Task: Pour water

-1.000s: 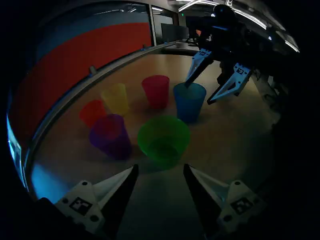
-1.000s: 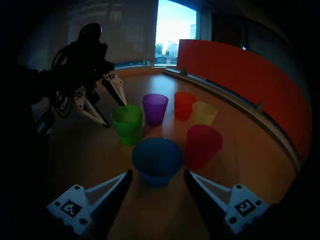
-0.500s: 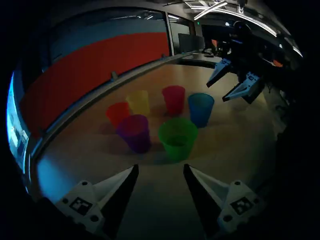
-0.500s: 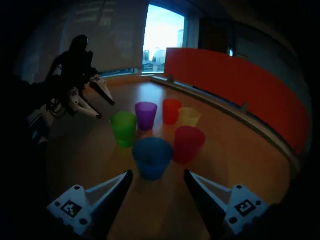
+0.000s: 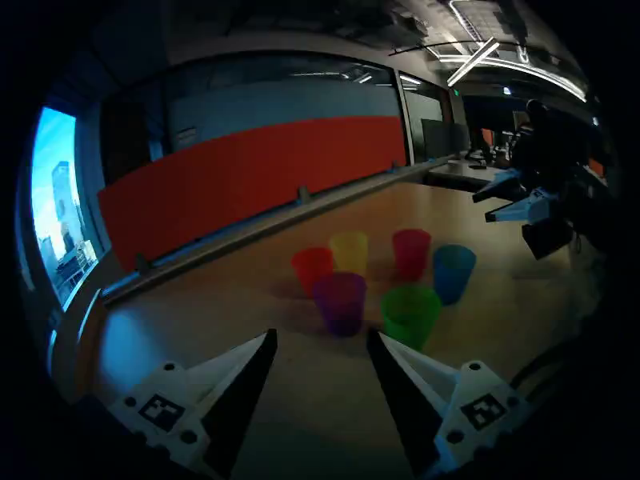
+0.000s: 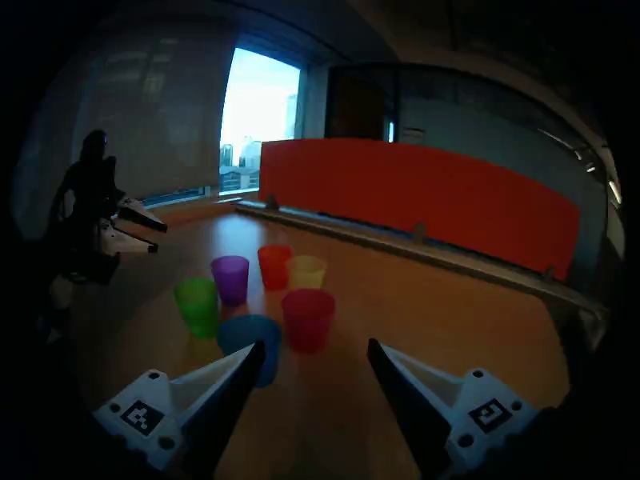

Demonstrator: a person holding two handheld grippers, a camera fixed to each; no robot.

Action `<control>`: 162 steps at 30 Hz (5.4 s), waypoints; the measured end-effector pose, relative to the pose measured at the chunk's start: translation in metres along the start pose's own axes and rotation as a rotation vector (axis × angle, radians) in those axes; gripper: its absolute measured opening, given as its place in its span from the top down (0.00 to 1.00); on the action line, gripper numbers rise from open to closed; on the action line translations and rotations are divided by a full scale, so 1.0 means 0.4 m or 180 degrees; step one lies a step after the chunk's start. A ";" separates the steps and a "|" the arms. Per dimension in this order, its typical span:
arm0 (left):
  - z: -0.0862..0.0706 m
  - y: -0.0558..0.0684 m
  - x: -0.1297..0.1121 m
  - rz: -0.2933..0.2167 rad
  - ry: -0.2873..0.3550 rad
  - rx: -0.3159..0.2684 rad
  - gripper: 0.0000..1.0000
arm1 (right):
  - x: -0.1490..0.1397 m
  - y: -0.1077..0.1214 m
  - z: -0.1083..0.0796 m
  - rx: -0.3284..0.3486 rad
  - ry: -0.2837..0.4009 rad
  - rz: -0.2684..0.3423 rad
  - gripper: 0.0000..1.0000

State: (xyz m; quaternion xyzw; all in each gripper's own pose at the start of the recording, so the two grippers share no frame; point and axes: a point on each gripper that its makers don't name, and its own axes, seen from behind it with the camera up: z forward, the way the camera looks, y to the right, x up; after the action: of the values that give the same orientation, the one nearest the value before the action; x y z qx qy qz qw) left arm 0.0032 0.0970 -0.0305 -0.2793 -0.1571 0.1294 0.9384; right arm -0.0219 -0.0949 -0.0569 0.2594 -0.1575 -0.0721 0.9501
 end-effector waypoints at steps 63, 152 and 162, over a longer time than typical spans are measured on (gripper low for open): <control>-0.076 -0.243 0.021 -0.0718 0.1088 0.1983 0.18 | 0.189 0.286 -0.098 -0.1890 0.0986 0.0530 0.01; -0.043 -0.238 -0.072 -0.0888 0.0973 0.1843 0.13 | 0.069 0.241 -0.024 -0.1723 0.1211 0.0492 0.01; -0.044 -0.239 -0.073 -0.0888 0.0974 0.1843 0.13 | 0.030 0.267 -0.028 -0.1711 0.1222 0.0678 0.01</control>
State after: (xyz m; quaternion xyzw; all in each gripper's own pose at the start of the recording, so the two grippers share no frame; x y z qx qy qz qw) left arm -0.0022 0.0012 0.0029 0.0062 -0.0082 -0.0041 0.9999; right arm -0.0011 -0.0009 -0.0077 -0.0092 0.0226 0.0387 0.9990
